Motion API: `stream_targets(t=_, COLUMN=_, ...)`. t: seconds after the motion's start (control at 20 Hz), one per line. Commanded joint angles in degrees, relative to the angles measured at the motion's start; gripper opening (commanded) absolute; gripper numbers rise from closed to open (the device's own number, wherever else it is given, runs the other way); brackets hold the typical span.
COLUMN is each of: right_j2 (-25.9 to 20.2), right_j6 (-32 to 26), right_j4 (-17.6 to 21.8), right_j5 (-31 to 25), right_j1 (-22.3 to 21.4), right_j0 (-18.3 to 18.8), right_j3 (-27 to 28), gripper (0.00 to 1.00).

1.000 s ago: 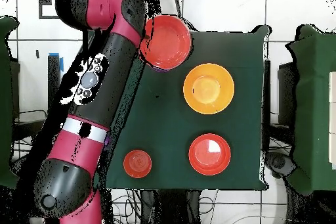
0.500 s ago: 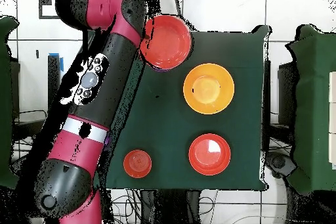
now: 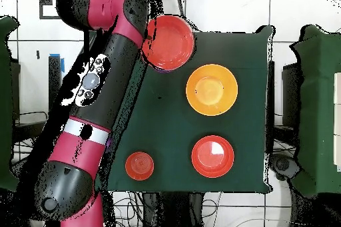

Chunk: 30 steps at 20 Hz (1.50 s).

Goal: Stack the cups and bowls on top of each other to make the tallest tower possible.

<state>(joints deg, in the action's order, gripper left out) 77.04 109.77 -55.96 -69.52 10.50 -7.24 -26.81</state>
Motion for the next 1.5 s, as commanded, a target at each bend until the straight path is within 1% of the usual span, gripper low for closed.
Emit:
stream_targets(t=0.05, right_j2=-4.85, right_j6=10.48, right_j4=3.21, right_j5=0.53, right_j1=-0.26, right_j0=0.64, right_j3=-0.47, gripper=0.0)
stream_targets(t=0.4, right_j2=-5.16, right_j6=10.31, right_j4=3.49, right_j5=1.04, right_j1=-0.25, right_j0=0.35, right_j3=-1.08, gripper=0.0)
stream_targets(t=0.45, right_j2=-5.0, right_j6=10.39, right_j4=3.49, right_j5=1.07, right_j1=-0.18, right_j0=0.4, right_j3=-0.89, gripper=1.0)
stream_targets(t=0.65, right_j2=-4.48, right_j6=10.49, right_j4=3.25, right_j5=1.02, right_j1=0.12, right_j0=0.84, right_j3=0.06, gripper=1.0)
stream_targets(t=1.05, right_j2=-4.81, right_j6=10.44, right_j4=3.39, right_j5=1.18, right_j1=-0.04, right_j0=0.55, right_j3=-0.49, gripper=1.0)
stream_targets(t=1.25, right_j2=-3.18, right_j6=11.03, right_j4=3.29, right_j5=0.73, right_j1=-0.02, right_j0=1.24, right_j3=1.03, gripper=1.0)
stream_targets(t=1.5, right_j2=-3.54, right_j6=11.06, right_j4=3.86, right_j5=1.2, right_j1=-0.18, right_j0=0.56, right_j3=-0.25, gripper=1.0)
